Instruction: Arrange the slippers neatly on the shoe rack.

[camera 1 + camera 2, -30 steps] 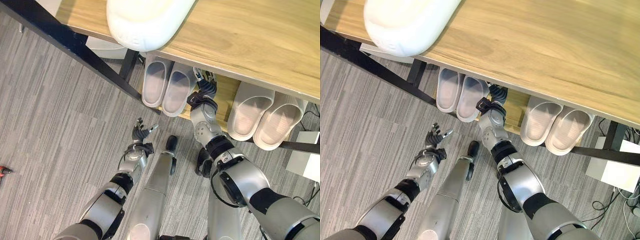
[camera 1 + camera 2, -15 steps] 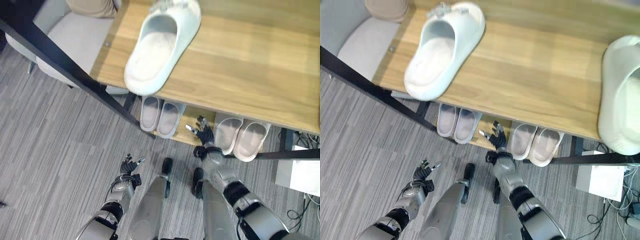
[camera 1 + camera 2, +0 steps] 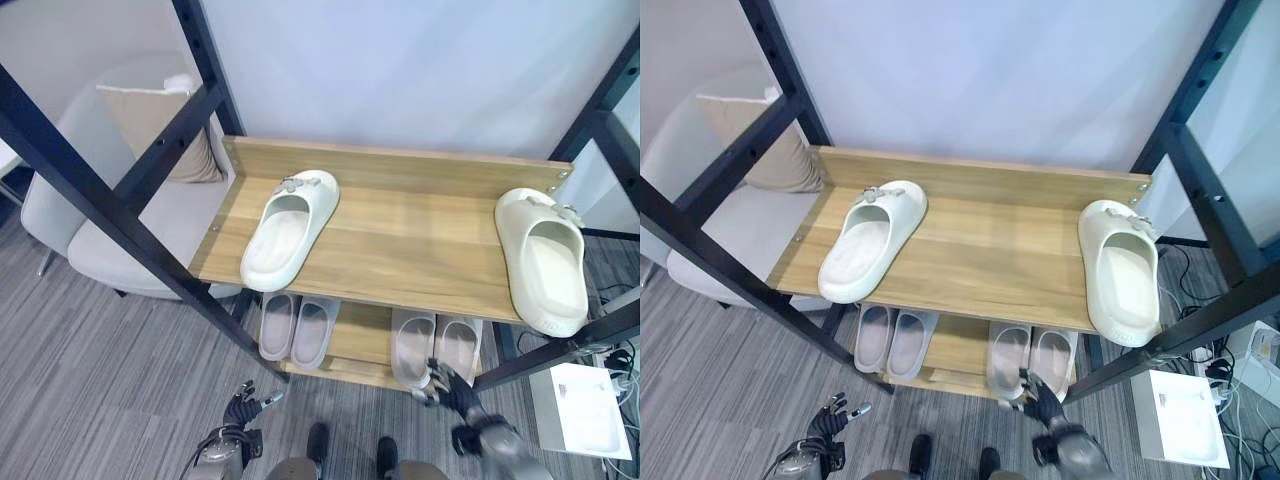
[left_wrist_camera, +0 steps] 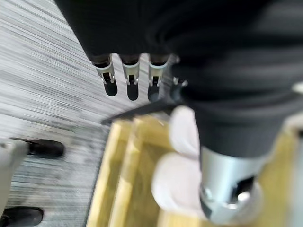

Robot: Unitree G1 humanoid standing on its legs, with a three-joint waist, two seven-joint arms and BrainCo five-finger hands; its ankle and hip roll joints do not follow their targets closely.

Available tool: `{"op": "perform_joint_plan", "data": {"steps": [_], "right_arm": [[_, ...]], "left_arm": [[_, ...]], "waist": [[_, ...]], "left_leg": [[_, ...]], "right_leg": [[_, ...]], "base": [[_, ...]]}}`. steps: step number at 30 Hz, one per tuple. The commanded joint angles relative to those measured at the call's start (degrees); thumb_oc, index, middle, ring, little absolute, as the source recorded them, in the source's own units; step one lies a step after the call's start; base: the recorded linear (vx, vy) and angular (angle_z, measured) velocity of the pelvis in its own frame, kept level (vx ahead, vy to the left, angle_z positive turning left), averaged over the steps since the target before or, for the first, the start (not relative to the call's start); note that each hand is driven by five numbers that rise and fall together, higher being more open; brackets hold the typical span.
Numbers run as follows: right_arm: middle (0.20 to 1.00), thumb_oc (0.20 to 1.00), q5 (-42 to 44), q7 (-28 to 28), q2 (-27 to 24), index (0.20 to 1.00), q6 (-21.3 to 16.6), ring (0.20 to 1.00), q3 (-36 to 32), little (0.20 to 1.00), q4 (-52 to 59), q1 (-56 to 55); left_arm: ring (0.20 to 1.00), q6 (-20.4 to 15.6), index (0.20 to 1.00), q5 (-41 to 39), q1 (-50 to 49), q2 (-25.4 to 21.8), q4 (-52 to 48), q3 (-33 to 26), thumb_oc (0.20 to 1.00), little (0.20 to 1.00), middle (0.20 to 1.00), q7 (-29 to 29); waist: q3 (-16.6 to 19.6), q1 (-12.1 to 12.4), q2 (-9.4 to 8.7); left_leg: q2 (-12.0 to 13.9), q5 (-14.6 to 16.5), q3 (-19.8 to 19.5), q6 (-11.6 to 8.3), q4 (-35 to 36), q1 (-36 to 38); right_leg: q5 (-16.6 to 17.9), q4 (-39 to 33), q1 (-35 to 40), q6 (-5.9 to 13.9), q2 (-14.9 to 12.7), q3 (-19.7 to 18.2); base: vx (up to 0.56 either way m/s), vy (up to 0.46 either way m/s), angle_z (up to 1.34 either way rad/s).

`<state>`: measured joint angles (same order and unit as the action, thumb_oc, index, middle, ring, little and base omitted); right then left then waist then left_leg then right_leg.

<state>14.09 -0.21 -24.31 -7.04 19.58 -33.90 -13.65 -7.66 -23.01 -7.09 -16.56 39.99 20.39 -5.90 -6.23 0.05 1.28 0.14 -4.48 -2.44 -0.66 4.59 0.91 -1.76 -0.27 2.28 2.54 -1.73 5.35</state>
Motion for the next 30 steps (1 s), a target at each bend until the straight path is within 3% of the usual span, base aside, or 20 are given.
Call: {"op": "perform_joint_plan", "data": {"steps": [1,4,5,6,10,13,17,20,21,24,25,28,30], "right_arm": [[1.0,1.0,-10.8,-2.2,1.7,1.0,-1.1,1.0,0.7,1.0,-2.8,8.1],[1.0,1.0,-13.5,-4.2,1.9,1.0,-0.4,1.0,-1.7,1.0,-13.0,7.0],[1.0,1.0,-12.7,-4.8,2.5,1.0,0.4,1.0,-3.3,1.0,-16.8,7.0],[1.0,1.0,-12.7,-4.8,2.5,1.0,0.4,1.0,-3.3,1.0,-16.8,7.0],[1.0,1.0,-10.8,-4.6,2.5,1.0,0.4,1.0,-5.0,1.0,-20.6,6.4],[1.0,1.0,-10.5,-4.3,2.5,1.0,0.3,1.0,-4.7,1.0,-20.0,6.9],[1.0,1.0,-9.9,-3.9,2.4,1.0,-0.1,1.0,-4.1,1.0,-18.0,7.0],[1.0,1.0,-9.8,-2.8,1.6,1.0,-0.4,1.0,-3.6,1.0,-15.7,6.2],[1.0,1.0,-9.8,-2.7,1.6,1.0,-0.4,1.0,-3.5,1.0,-15.6,6.2],[1.0,1.0,-10.3,-1.9,1.3,1.0,-0.4,1.0,-3.2,1.0,-15.2,5.7],[1.0,1.0,-10.3,-1.9,1.3,1.0,-0.4,1.0,-3.1,1.0,-15.2,5.7],[1.0,1.0,-10.6,-1.0,1.4,1.0,-0.3,1.0,-2.8,1.0,-14.5,5.3],[1.0,1.0,-10.4,-0.8,1.5,1.0,-0.3,1.0,-2.6,1.0,-14.5,5.2]], "left_arm": [[1.0,-0.4,1.0,9.3,10.3,3.3,11.4,-0.4,1.0,1.0,1.0,1.9],[1.0,-0.5,1.0,13.5,12.4,2.7,8.2,4.4,1.0,1.0,1.0,3.4],[1.0,-0.6,1.0,15.5,13.7,2.2,5.3,8.6,1.0,1.0,1.0,5.2],[1.0,-0.6,1.0,15.5,13.7,2.2,5.3,8.6,1.0,1.0,1.0,5.2],[1.0,-0.7,1.0,22.2,19.9,1.7,-2.2,20.3,1.0,1.0,1.0,9.9],[1.0,-1.3,1.0,24.6,23.0,1.3,-6.0,24.7,1.0,1.0,1.0,11.8],[1.0,-2.3,1.0,23.9,28.1,-0.4,-15.4,30.6,1.0,1.0,1.0,15.9],[1.0,-3.0,1.0,15.2,32.5,-4.4,-30.1,32.5,1.0,1.0,1.0,20.0],[1.0,-2.8,1.0,15.1,32.5,-4.6,-30.5,32.5,1.0,1.0,1.0,20.1],[1.0,-2.2,1.0,2.1,36.0,-8.7,-44.8,31.1,1.0,1.0,1.0,23.6],[1.0,-2.0,1.0,2.0,36.0,-8.9,-45.0,31.0,1.0,1.0,1.0,23.6],[1.0,-1.4,1.0,-9.0,38.5,-10.8,-55.0,27.7,1.0,1.0,1.0,24.9],[1.0,-2.0,1.0,-9.9,38.8,-10.8,-56.0,26.5,1.0,1.0,1.0,23.9]], "waist": [[-1.7,-1.3,-0.81],[-1.0,-3.1,-0.22],[-0.7,-4.2,0.16],[-0.8,-4.1,0.16],[-0.6,-6.9,0.87],[-0.6,-7.7,1.27],[-0.6,-8.6,1.59],[-0.3,-8.8,1.92],[-0.3,-8.8,1.86],[0.1,-8.7,2.18],[0.0,-8.7,2.14],[0.4,-8.4,2.22],[0.4,-8.3,2.18]], "left_leg": [[0.9,1.8,0.4,-3.02,-1.3,-1.9],[1.0,1.7,1.3,-3.09,0.1,-0.6],[1.1,1.9,2.1,-2.97,0.3,-0.2],[1.1,1.9,2.1,-2.97,0.3,-0.2],[1.4,2.7,4.1,-2.75,0.4,0.6],[1.5,3.0,4.8,-2.69,0.4,0.9],[1.5,2.8,5.1,-2.72,0.4,0.9],[1.5,2.9,5.1,-2.79,0.4,1.1],[1.5,2.9,5.1,-2.79,0.4,1.1],[1.4,2.9,5.1,-2.95,0.4,1.0],[1.4,2.9,5.1,-2.95,0.4,1.0],[1.4,3.0,5.0,-3.04,0.4,1.0],[1.3,3.5,4.9,-3.05,0.4,1.5]], "right_leg": [[-0.5,-0.1,-0.8,4.55,-4.6,-1.6],[0.0,-1.4,-0.1,4.62,-4.4,-2.3],[0.4,-1.9,-0.1,4.71,-4.3,-3.1],[0.4,-1.9,-0.1,4.71,-4.3,-3.1],[1.2,-3.6,0.0,4.93,-3.9,-5.2],[1.3,-3.9,0.1,5.11,-3.8,-5.8],[1.5,-4.0,0.0,5.17,-3.8,-6.2],[1.5,-4.2,0.4,5.22,-3.8,-6.0],[1.5,-4.2,0.4,5.22,-3.8,-6.0],[1.5,-4.4,0.6,5.34,-4.0,-5.7],[1.5,-4.4,0.6,5.34,-4.0,-5.8],[1.6,-4.6,0.7,5.43,-4.1,-5.6],[1.1,-4.7,1.2,5.46,-4.1,-5.5]], "base": [[0.09,-0.076,-0.11],[0.04,-0.05,-0.19],[0.02,-0.044,-0.26],[0.01,-0.041,-0.23],[0.01,-0.026,-0.33],[0.0,-0.016,-0.26],[-0.03,-0.013,-0.11],[0.0,0.0,0.0],[0.0,0.0,0.0],[0.0,-0.001,0.02],[0.0,0.0,0.0],[0.0,0.0,0.0],[0.0,0.0,0.0]]}}
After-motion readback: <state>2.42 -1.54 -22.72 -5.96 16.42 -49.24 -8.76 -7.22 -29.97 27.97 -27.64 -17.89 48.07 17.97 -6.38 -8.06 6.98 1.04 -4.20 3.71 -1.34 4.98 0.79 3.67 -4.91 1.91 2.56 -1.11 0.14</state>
